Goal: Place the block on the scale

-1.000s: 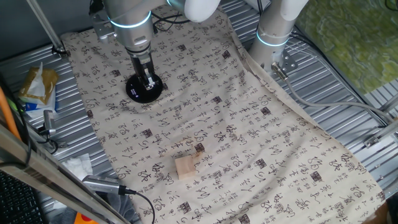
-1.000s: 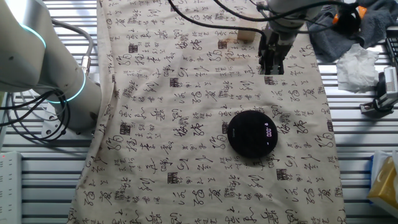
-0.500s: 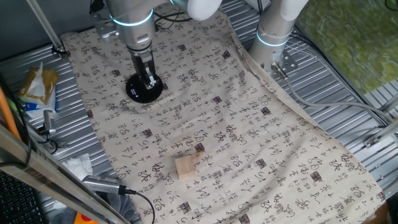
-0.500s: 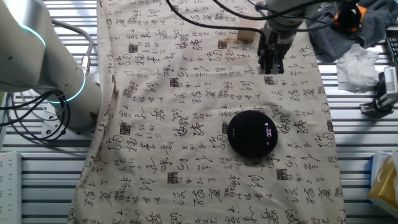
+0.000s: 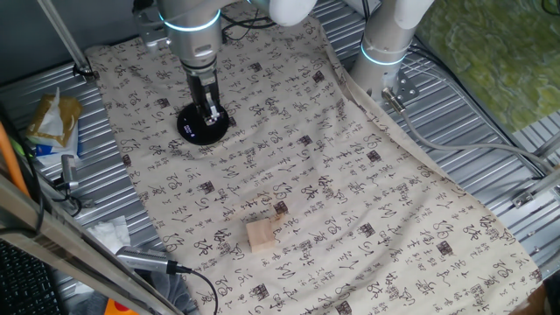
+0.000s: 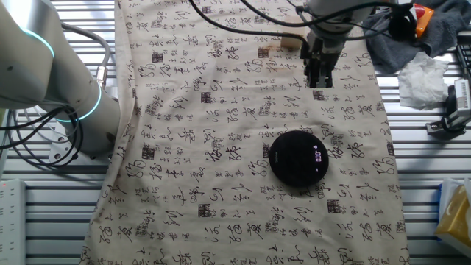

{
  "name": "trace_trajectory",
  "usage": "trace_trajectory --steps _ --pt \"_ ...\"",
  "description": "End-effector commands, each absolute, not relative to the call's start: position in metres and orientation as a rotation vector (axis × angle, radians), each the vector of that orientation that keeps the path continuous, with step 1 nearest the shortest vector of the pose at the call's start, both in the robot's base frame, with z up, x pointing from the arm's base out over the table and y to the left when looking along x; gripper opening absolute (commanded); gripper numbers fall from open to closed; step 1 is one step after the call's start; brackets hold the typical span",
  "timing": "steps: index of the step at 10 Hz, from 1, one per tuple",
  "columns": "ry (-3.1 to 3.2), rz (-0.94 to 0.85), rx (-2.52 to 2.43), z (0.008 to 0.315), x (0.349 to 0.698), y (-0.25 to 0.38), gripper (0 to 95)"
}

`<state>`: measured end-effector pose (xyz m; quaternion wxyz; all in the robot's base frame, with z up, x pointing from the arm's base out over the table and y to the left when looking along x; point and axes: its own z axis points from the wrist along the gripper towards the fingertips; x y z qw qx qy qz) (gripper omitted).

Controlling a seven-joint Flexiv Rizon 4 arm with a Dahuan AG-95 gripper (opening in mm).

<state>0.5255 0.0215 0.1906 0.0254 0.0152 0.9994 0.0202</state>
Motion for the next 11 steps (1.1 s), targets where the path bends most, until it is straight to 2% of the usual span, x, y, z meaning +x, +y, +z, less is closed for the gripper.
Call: trace_trajectory --steps 1,11 --pt "3.094 0.065 0.056 0.191 0.528 0.023 38.0" --pt "3.082 0.09 0.135 0.184 0.535 0.055 38.0"
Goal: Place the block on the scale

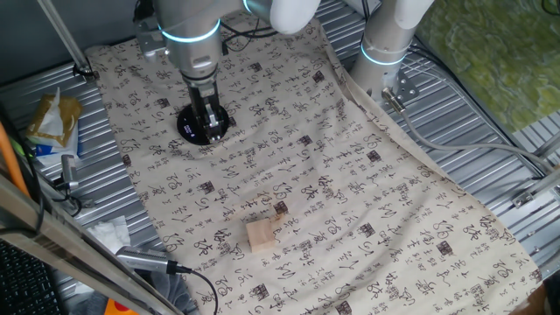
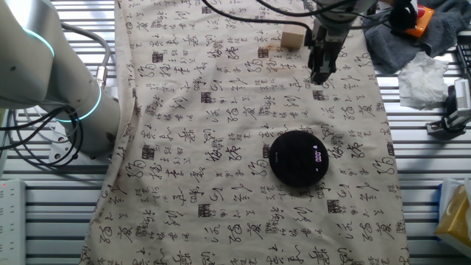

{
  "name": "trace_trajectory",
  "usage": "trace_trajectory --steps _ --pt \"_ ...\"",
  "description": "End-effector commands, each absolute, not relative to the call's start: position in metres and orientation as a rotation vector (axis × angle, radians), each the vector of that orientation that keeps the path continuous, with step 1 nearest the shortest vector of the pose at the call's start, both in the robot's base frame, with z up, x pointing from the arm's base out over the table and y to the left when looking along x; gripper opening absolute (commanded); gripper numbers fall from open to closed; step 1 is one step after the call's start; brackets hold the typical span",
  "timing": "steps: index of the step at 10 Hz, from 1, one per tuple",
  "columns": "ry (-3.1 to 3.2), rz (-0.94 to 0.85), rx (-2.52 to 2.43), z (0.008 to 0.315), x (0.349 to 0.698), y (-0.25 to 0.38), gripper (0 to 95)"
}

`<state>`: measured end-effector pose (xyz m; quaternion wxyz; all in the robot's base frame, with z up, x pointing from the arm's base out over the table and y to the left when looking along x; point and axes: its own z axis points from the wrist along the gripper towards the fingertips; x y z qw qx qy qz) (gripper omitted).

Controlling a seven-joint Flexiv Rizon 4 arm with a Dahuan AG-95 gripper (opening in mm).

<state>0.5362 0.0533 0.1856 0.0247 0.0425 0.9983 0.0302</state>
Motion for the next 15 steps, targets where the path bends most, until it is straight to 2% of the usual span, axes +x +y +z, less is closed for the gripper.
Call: trace_trajectory --steps 1,15 --pt "3.081 0.091 0.134 0.183 0.535 0.056 38.0" --pt "3.066 0.081 0.193 0.174 0.548 0.089 38.0"
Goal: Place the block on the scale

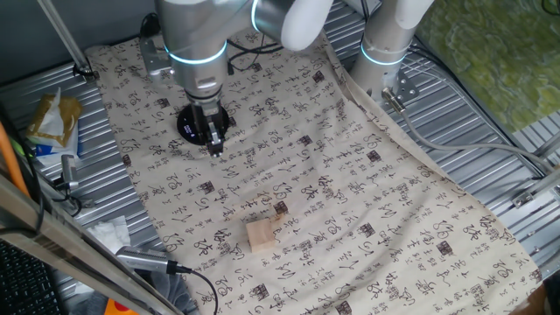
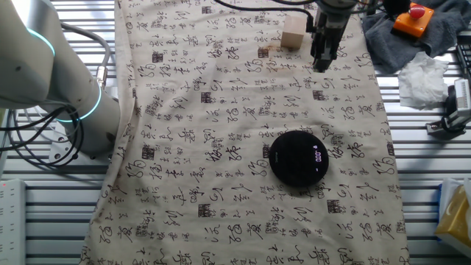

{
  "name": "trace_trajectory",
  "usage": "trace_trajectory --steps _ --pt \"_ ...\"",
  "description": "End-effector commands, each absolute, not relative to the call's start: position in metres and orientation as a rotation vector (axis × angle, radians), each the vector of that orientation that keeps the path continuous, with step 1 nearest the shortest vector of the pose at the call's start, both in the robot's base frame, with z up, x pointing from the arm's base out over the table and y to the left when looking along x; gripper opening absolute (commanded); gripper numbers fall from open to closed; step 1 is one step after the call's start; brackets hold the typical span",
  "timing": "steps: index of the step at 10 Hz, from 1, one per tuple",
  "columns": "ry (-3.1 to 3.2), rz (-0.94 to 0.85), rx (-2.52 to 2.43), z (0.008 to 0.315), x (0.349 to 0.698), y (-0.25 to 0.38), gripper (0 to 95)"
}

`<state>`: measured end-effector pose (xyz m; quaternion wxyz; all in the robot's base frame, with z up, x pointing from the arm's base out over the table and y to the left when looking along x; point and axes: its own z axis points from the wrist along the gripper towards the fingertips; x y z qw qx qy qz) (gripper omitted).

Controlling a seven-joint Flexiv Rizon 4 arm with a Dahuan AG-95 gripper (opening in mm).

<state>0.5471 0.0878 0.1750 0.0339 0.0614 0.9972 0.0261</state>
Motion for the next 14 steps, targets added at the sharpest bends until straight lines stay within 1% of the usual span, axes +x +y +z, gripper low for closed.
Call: trace_trajectory --steps 1,8,14 --pt "3.066 0.081 0.195 0.174 0.548 0.091 38.0" --pt "3.066 0.073 0.224 0.171 0.562 0.111 38.0" --pt "3.06 0.059 0.255 0.161 0.578 0.13 38.0"
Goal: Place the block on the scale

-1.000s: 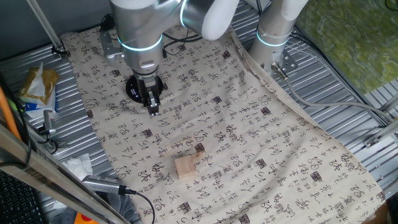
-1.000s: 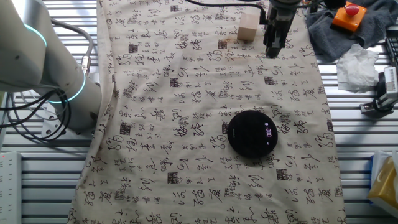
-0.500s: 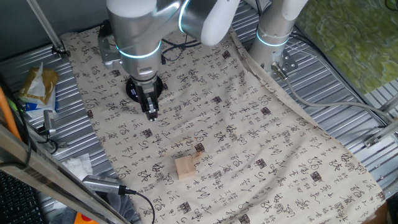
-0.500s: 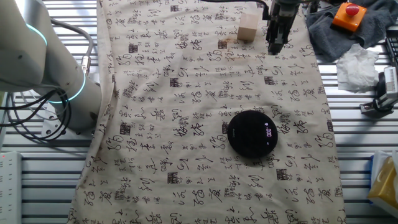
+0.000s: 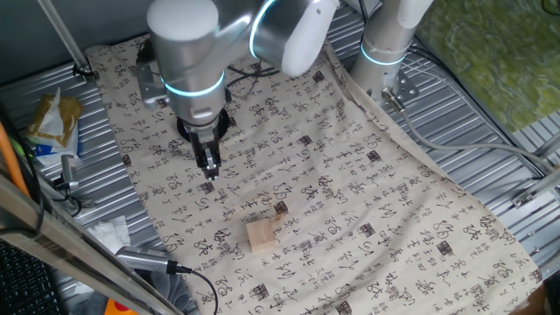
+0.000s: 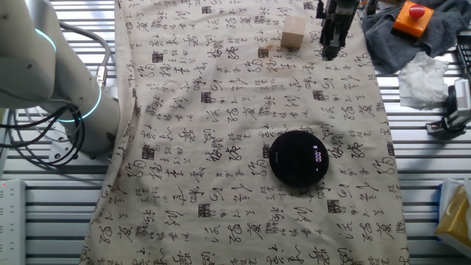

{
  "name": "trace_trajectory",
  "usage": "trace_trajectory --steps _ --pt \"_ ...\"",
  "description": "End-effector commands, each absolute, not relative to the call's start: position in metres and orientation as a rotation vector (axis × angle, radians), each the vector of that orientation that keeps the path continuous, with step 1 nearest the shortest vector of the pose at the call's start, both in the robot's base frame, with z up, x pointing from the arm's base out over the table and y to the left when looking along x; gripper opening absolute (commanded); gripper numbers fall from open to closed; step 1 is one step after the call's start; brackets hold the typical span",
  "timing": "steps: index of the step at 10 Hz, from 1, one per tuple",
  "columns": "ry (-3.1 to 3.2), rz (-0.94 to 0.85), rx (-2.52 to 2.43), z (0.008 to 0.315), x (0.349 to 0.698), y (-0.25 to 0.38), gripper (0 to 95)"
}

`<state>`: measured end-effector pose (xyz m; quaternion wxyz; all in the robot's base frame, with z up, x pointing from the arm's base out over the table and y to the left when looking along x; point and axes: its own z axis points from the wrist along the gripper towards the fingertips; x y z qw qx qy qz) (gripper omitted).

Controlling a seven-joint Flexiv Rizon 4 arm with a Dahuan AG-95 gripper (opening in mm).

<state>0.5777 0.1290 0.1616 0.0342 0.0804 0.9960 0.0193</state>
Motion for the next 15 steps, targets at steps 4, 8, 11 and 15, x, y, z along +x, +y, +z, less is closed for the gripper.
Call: trace_trajectory --steps 4,8,11,15 --pt "3.057 0.055 0.251 0.1547 0.5845 0.1372 38.0" --pt "3.064 0.049 0.238 0.1545 0.5845 0.1371 38.0" --pt "3.079 0.044 0.204 0.1548 0.5844 0.137 38.0" --pt "3.112 0.046 0.223 0.1542 0.5844 0.1367 19.0"
